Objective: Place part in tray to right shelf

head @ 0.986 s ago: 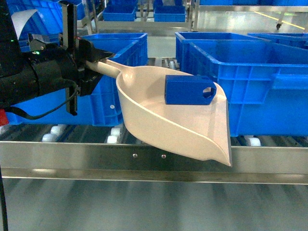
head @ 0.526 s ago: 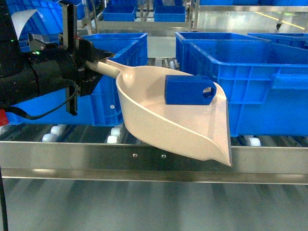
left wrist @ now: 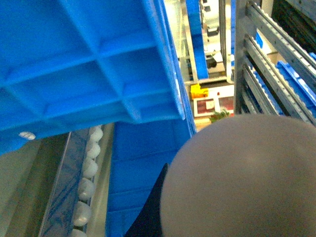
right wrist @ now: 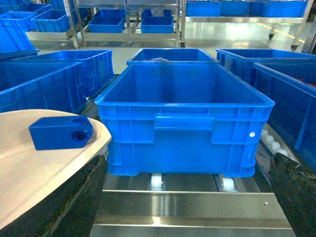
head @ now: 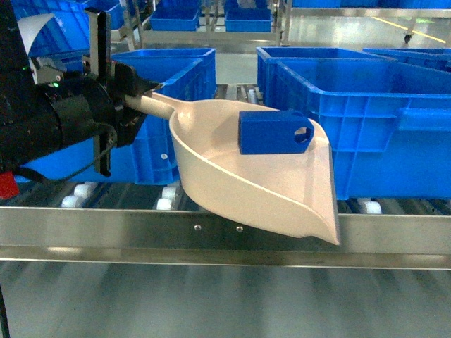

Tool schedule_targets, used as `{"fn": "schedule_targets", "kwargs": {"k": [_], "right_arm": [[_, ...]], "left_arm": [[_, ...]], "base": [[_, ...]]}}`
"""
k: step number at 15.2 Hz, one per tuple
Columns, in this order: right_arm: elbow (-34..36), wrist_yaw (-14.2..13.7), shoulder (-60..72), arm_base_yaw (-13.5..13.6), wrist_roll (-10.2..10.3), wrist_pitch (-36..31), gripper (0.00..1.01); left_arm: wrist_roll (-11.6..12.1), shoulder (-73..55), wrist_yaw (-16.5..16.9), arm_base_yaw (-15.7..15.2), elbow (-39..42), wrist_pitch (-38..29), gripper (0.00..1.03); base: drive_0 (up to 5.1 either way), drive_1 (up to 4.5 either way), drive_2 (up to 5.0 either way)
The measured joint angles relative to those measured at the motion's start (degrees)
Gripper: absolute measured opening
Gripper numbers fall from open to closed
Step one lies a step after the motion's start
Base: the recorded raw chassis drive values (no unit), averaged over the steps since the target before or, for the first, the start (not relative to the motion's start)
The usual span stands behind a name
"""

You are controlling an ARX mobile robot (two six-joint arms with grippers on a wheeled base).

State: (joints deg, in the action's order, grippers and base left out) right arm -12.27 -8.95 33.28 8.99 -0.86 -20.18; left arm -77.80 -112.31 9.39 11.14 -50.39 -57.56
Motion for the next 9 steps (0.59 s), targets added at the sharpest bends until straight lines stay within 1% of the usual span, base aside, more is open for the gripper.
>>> {"fn": "schedule_targets", "kwargs": {"k": [1,2,3,4,5,7,8,9], "right_arm": [[0.0,0.0,0.0,0.0,0.0,0.0,0.98],[0.0,0.0,0.0,0.0,0.0,0.0,0.98],[0.0,0.0,0.0,0.0,0.0,0.0,0.98],[0.0,0.0,0.0,0.0,0.0,0.0,0.98],[0.0,0.0,0.0,0.0,0.0,0.0,0.98],[0.0,0.0,0.0,0.0,0.0,0.0,0.98],[0.0,0.0,0.0,0.0,0.0,0.0,0.98],[0.0,0.0,0.0,0.0,0.0,0.0,0.98]], "left_arm": [[-0.5,1.4,-2.4,0.8,2.1,-0.4,0.13],[-0.5,2.9,-3.7,1.2,3.9,-1.0,0.13],[-1.4,4.6,-6.0,1.2,5.9,-1.4,0.13],[-1.6,6.4,-7.9,1.1,7.8,-1.7,0.13],[-1.5,8.3,-8.9,1.0,9.8,-1.7,0.13],[-1.2,13.6,-9.7,1.2,12.8,-0.8,0.13],[0.1,16.5,-9.4,1.2,13.0,-1.3,0.13],[0.8,19.2,-9.3,1.1,13.0,-1.3,0.13]], "base": [[0.0,0.0,0.0],[0.0,0.0,0.0],[0.0,0.0,0.0],[0.0,0.0,0.0],[0.0,0.0,0.0],[0.0,0.0,0.0],[0.0,0.0,0.0],[0.0,0.0,0.0]]}}
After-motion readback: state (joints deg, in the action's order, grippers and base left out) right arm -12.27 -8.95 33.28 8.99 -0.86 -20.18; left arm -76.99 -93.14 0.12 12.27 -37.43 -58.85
